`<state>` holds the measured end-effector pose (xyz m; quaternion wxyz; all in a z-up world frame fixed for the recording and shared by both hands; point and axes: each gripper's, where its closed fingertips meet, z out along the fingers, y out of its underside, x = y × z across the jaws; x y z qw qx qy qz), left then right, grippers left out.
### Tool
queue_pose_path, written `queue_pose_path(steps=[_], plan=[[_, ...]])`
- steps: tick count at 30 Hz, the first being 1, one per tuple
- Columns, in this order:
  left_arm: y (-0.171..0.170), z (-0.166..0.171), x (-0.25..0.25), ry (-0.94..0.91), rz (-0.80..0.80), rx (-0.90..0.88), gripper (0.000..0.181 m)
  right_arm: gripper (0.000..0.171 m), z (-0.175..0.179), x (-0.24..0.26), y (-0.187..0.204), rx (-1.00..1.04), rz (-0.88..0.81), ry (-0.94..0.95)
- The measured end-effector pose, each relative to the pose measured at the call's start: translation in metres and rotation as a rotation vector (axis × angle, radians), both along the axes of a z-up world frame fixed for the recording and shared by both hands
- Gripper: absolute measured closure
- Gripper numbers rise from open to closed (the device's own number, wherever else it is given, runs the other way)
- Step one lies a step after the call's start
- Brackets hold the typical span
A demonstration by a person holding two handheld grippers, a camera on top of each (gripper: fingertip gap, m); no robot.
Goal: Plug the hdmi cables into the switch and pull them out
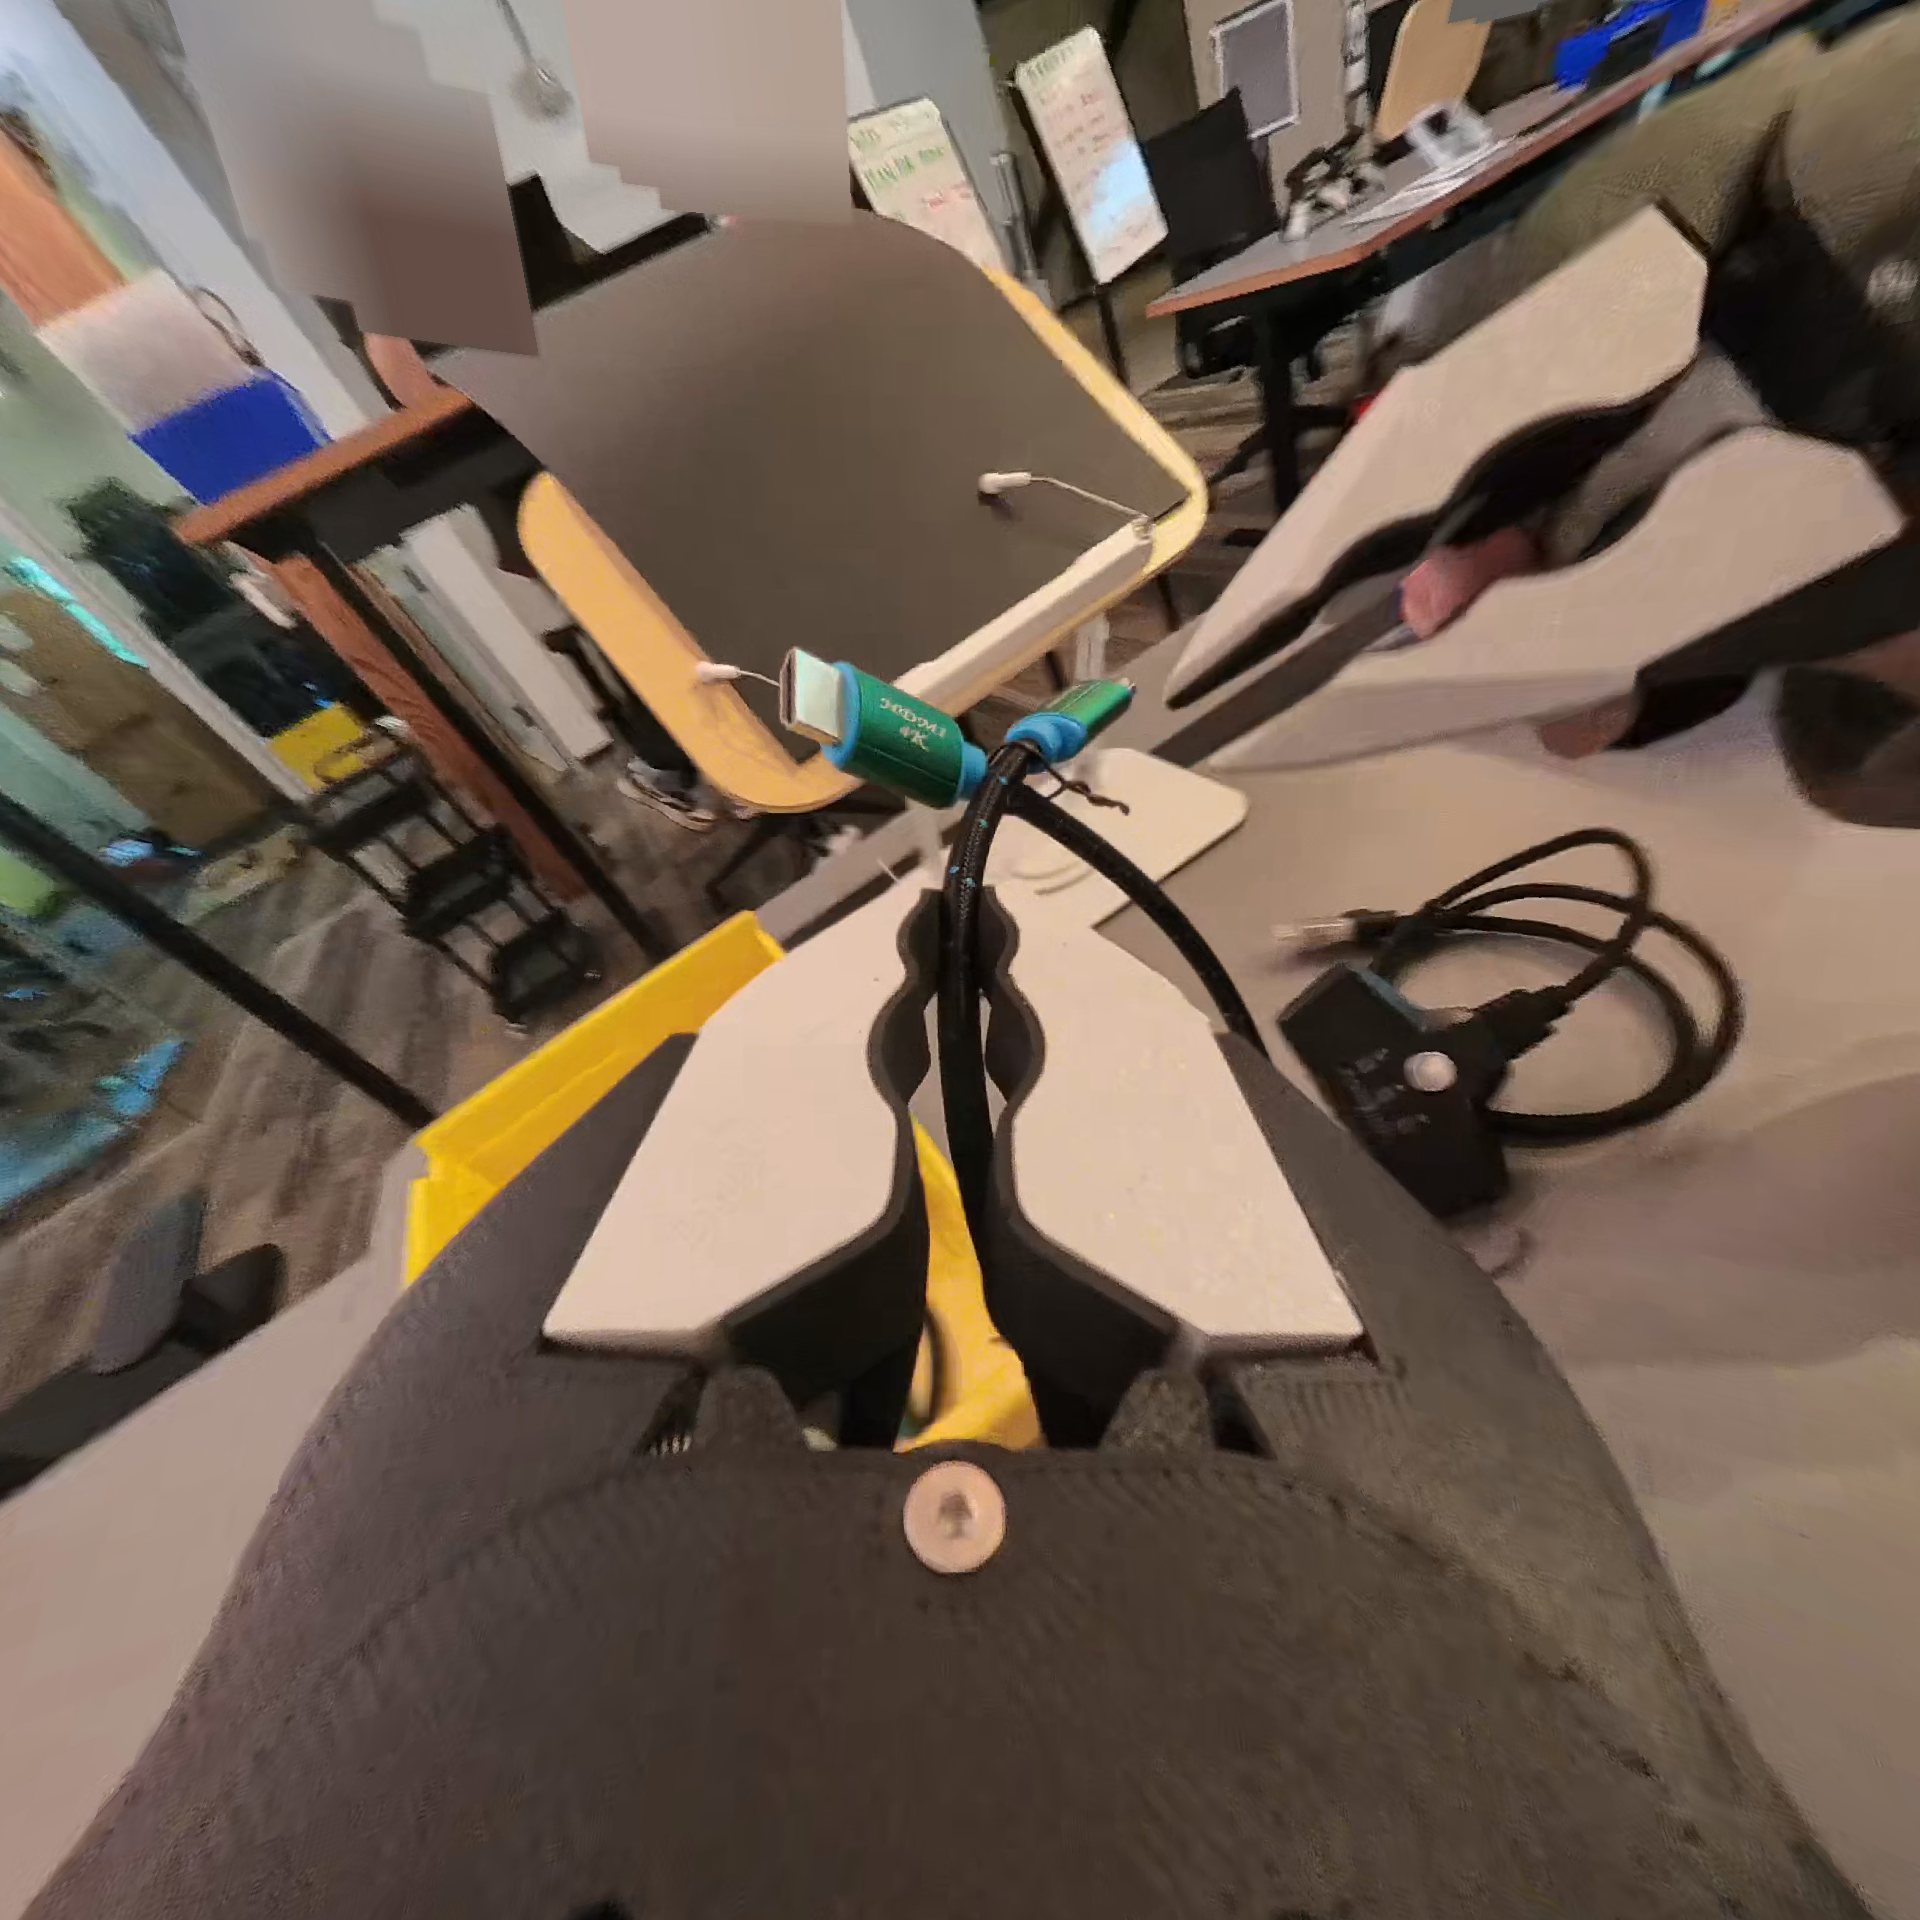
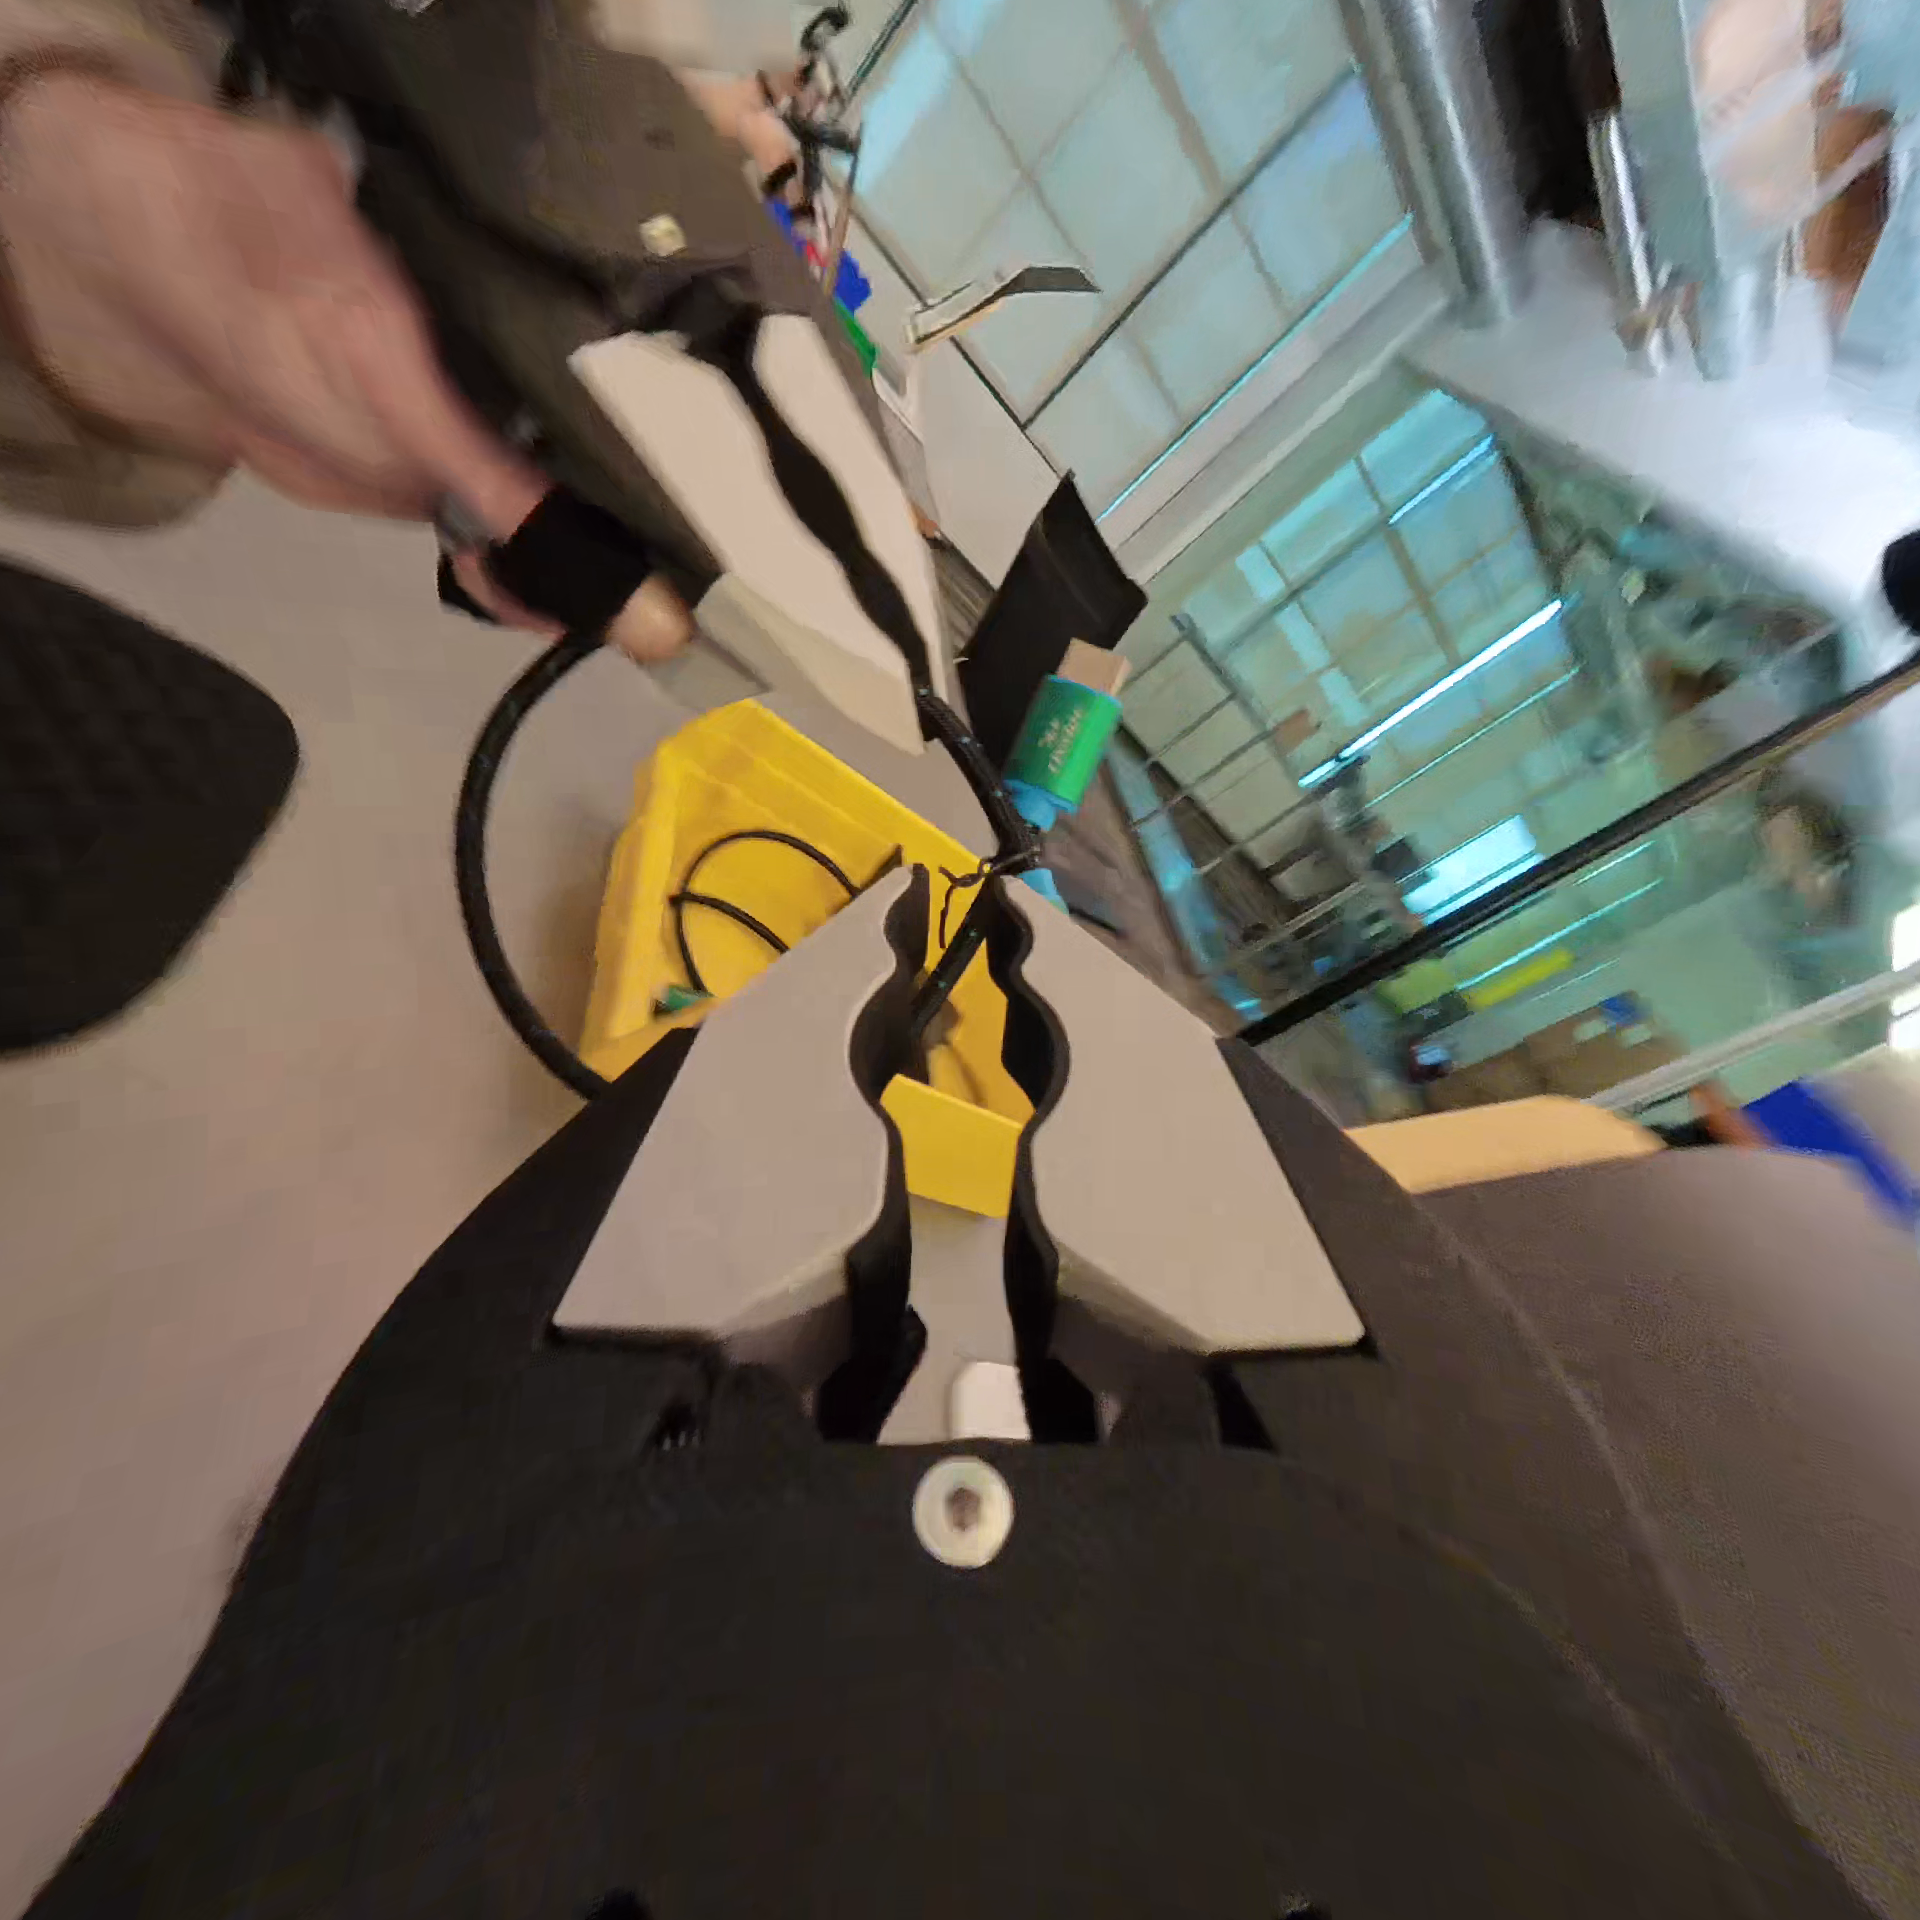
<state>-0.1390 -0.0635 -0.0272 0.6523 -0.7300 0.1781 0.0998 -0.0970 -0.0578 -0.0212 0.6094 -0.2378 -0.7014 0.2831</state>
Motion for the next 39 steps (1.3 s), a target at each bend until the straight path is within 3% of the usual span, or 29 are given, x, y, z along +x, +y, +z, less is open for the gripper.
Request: queue_pose_path(steps=[6,10,18,23,26,28,31,33,36,39], plan=[[-0.003,0.014,0.004,0.232,0.112,0.149,0.175,0.155,-0.004,-0.011,0.013,-0.524,0.06,-0.09],[-0.004,0.016,0.011,0.288,0.133,0.191,0.175,0.154,-0.002,-0.015,0.006,-0.84,0.197,-0.11],[-0.004,0.018,0.013,0.308,0.147,0.214,0.175,0.171,0.002,-0.017,0.0,-1.074,0.327,-0.083],[-0.004,0.019,0.013,0.312,0.151,0.217,0.176,0.171,0.011,-0.014,-0.002,-1.134,0.38,-0.022],[-0.005,0.019,0.013,0.312,0.154,0.21,0.175,0.171,0.011,-0.015,0.001,-1.034,0.31,0.007],[-0.004,0.019,0.012,0.275,0.144,0.197,0.175,0.171,0.009,-0.016,0.002,-0.835,0.187,0.032],[-0.005,0.019,0.013,0.16,0.112,0.176,0.175,0.171,0.005,-0.018,0.008,-0.177,-0.132,0.098],[-0.005,0.018,0.015,0.015,0.063,0.141,0.175,0.171,0.001,-0.017,0.017,0.377,-0.368,0.109],[-0.003,0.014,0.013,-0.211,0.001,0.08,0.175,0.171,-0.006,-0.021,0.022,0.44,-0.407,0.108],[-0.003,0.013,0.009,-0.211,0.008,0.095,0.175,0.171,-0.001,-0.02,0.019,0.365,-0.335,0.145]])
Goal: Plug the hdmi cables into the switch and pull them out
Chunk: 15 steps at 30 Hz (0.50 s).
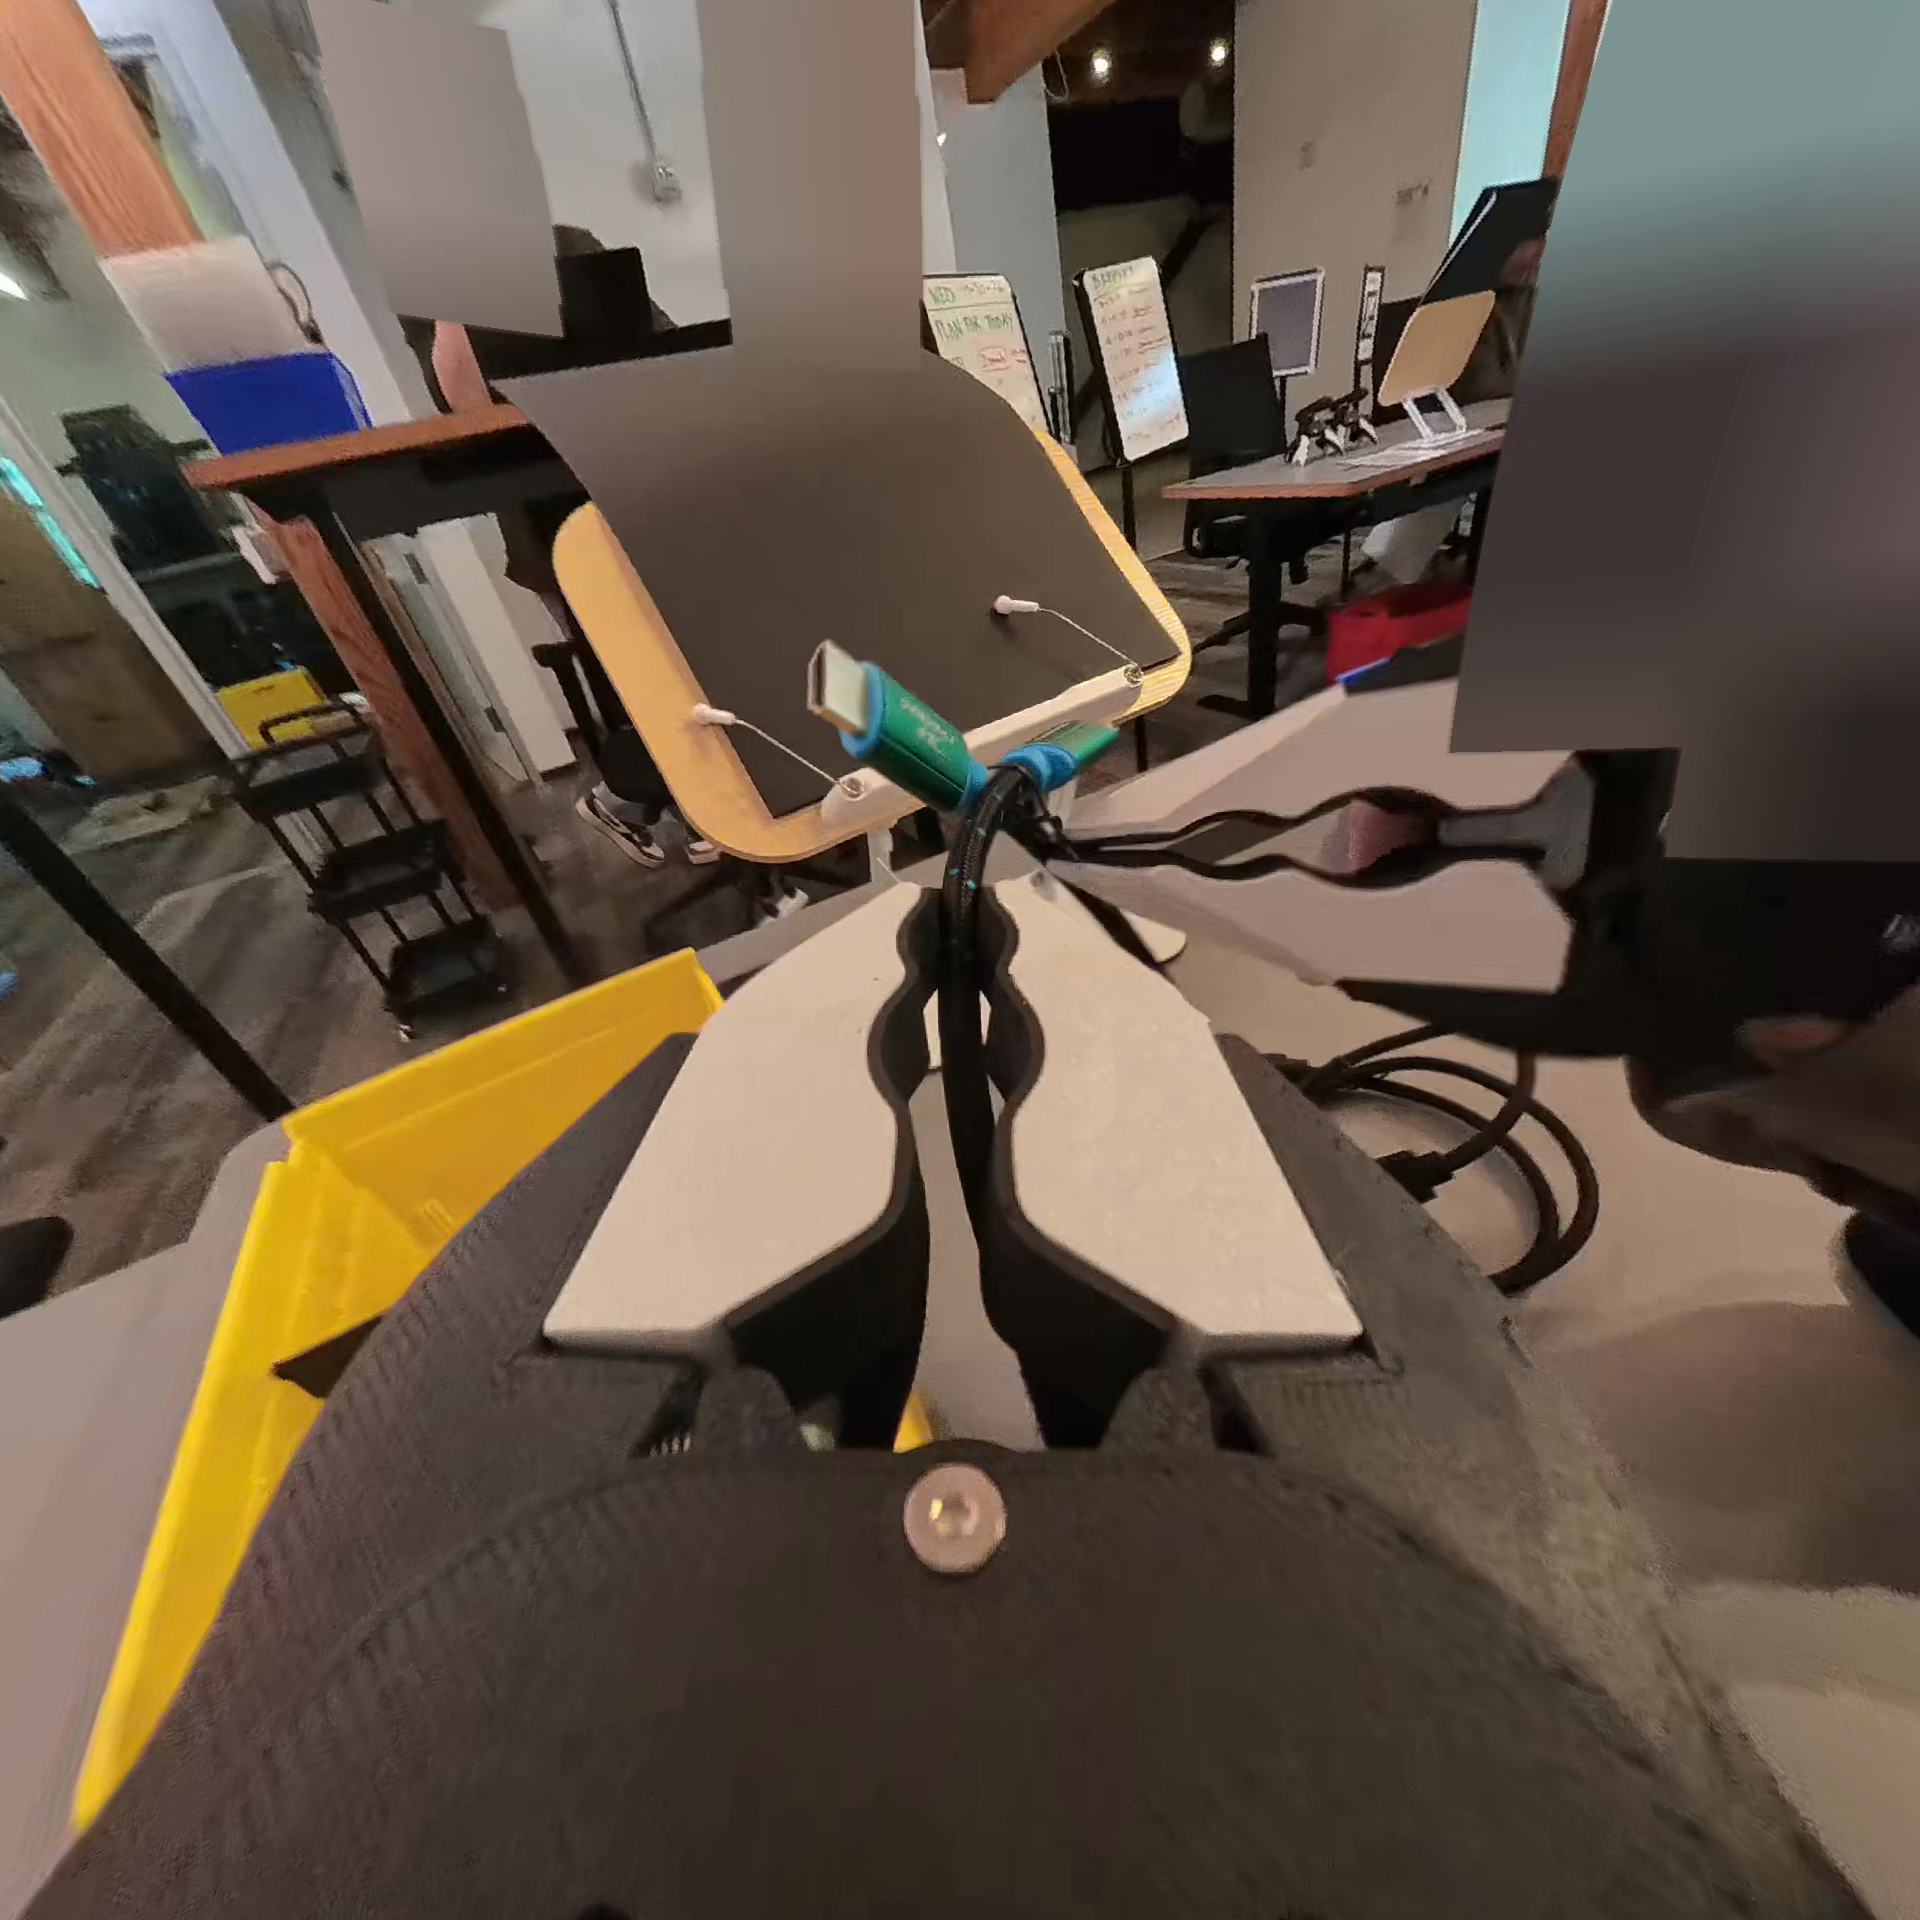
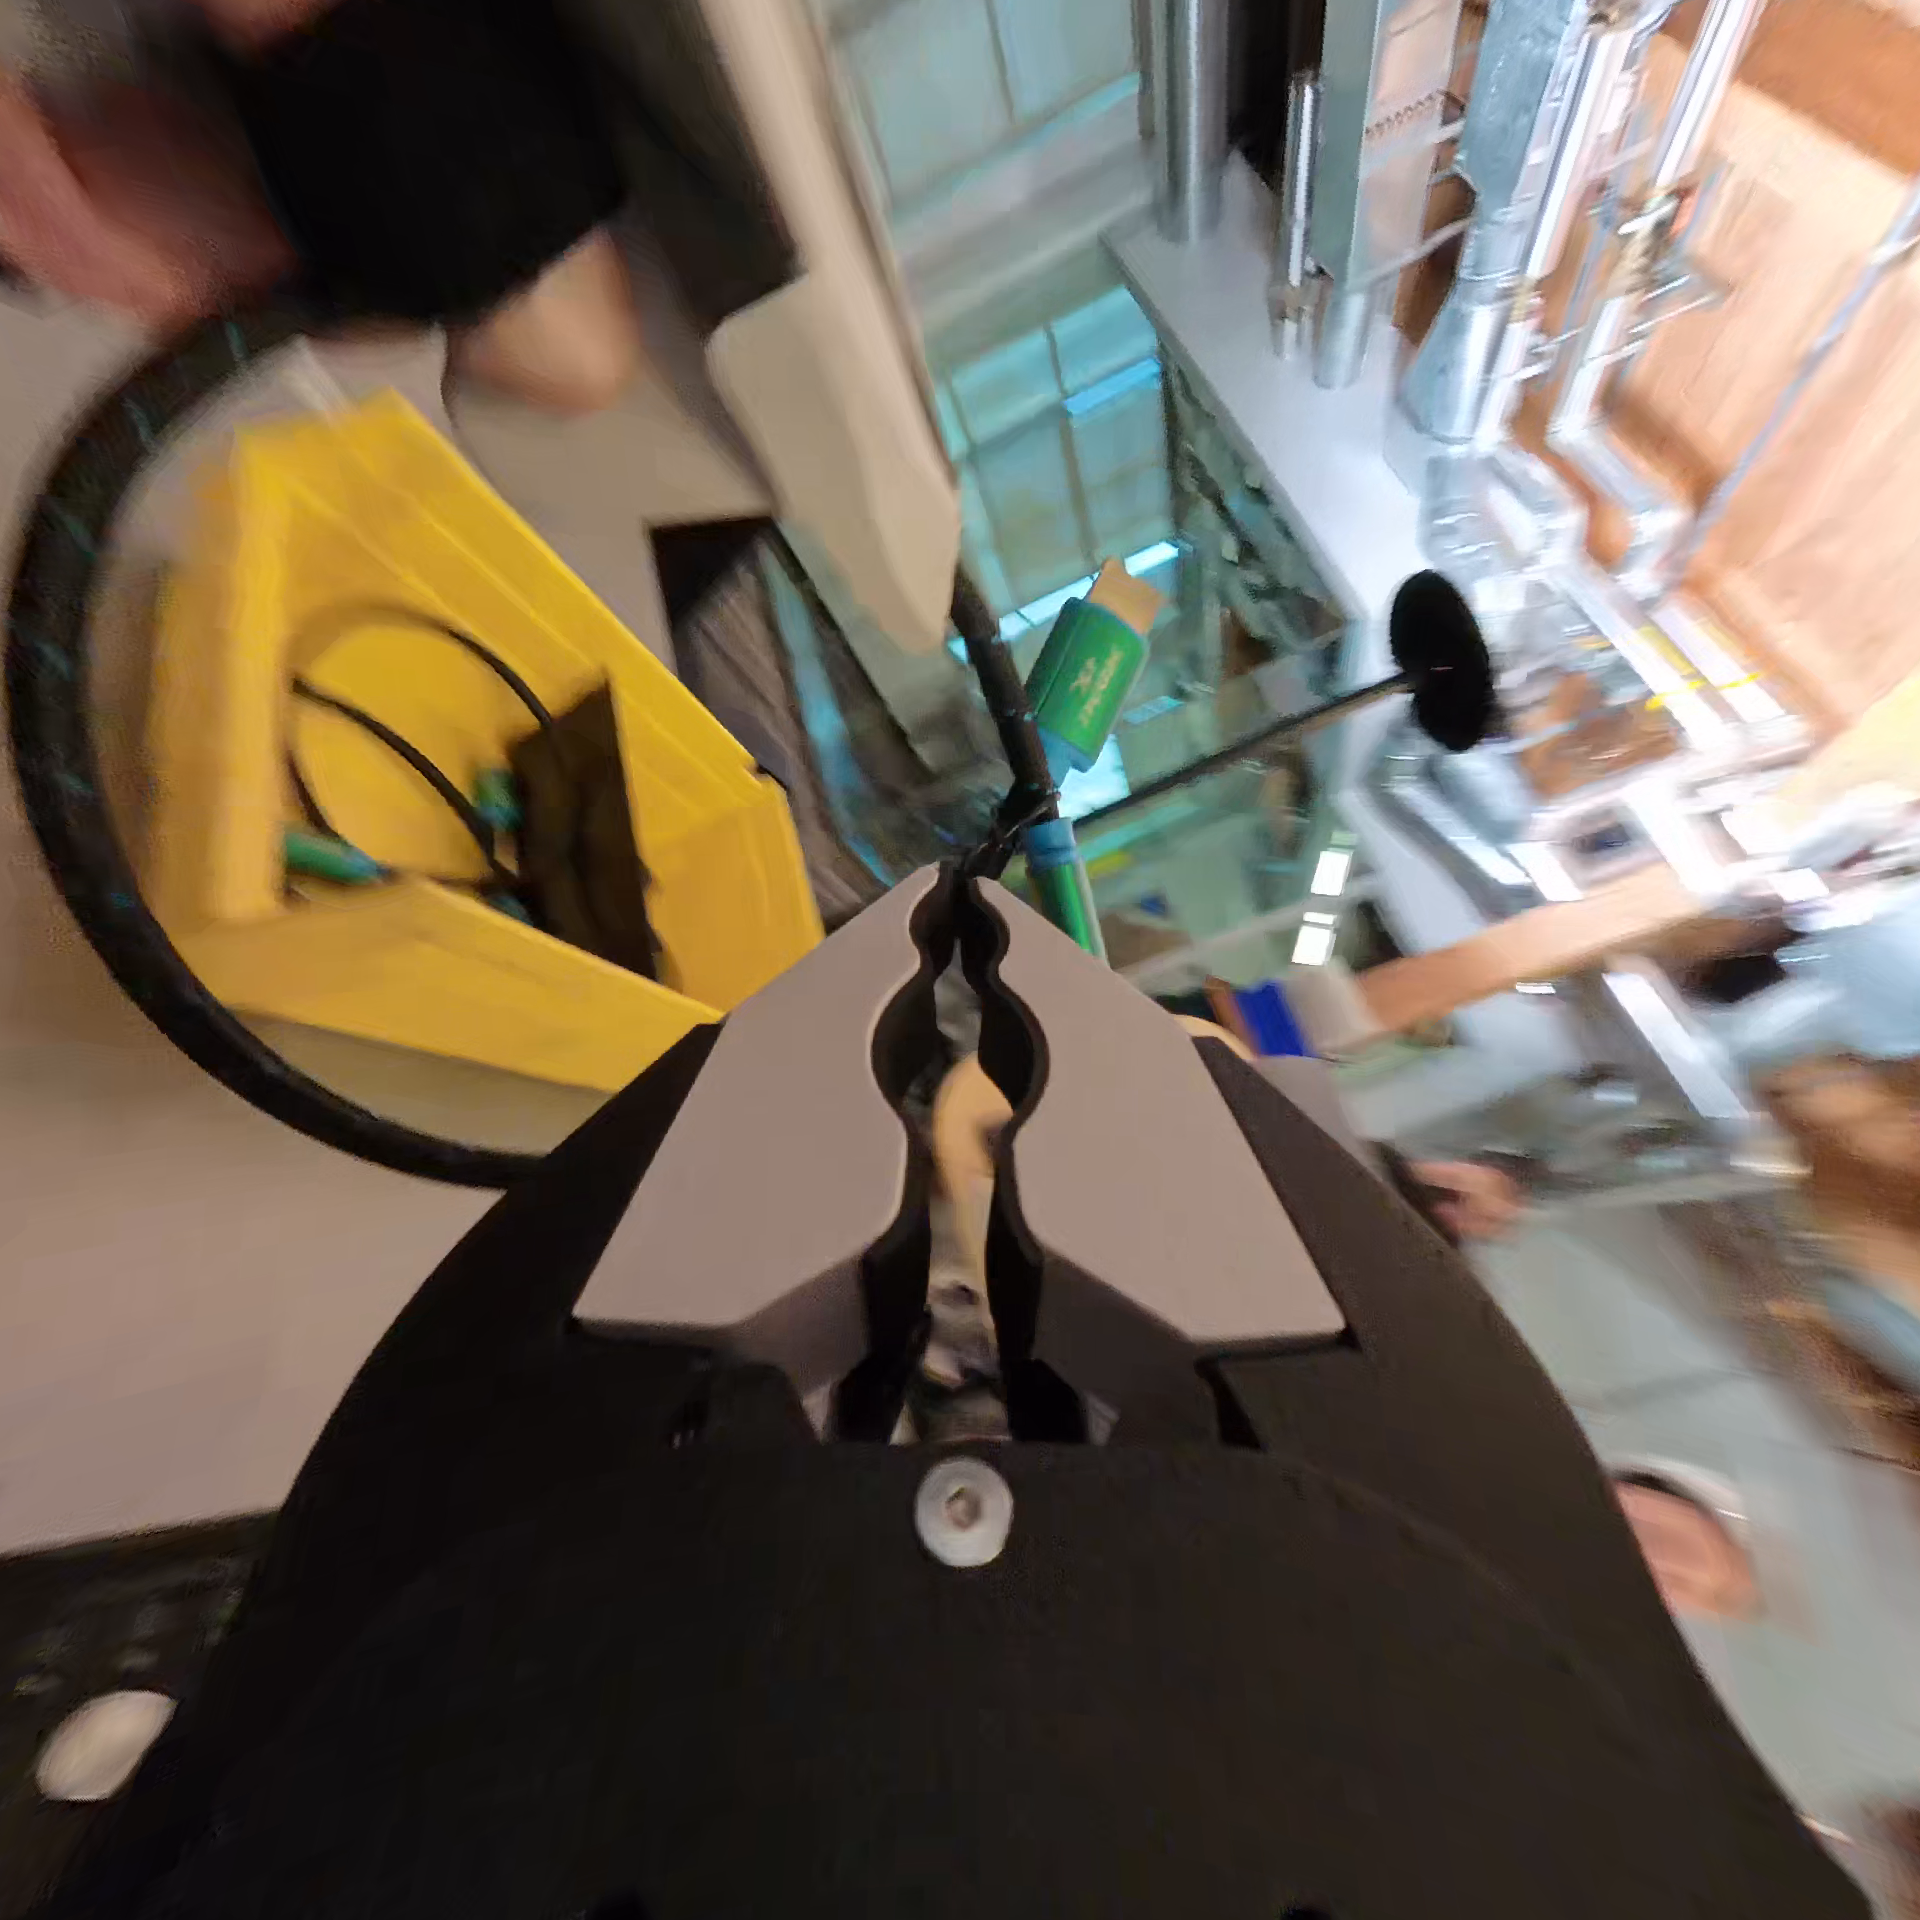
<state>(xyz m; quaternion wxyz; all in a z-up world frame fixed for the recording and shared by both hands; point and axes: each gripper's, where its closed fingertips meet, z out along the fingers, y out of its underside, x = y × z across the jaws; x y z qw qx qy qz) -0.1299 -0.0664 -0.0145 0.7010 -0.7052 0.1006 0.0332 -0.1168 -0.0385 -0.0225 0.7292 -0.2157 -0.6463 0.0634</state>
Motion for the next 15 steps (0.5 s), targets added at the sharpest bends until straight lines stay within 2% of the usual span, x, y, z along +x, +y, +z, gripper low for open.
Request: queue_pose_path(steps=[4,9,12,15], plan=[[-0.003,0.01,0.0,0.1,0.04,0.057,0.175,0.145,0.009,0.004,-0.01,-0.562,0.287,-0.015],[-0.004,0.012,0.003,0.176,0.058,0.098,0.175,0.153,0.019,0.009,-0.01,-1.103,0.557,0.001],[-0.004,0.01,0.008,0.211,0.068,0.113,0.175,0.166,0.019,0.009,-0.012,-1.263,0.647,-0.007],[-0.004,0.011,0.01,0.238,0.074,0.126,0.175,0.169,0.016,0.006,-0.017,-1.36,0.691,-0.017]])
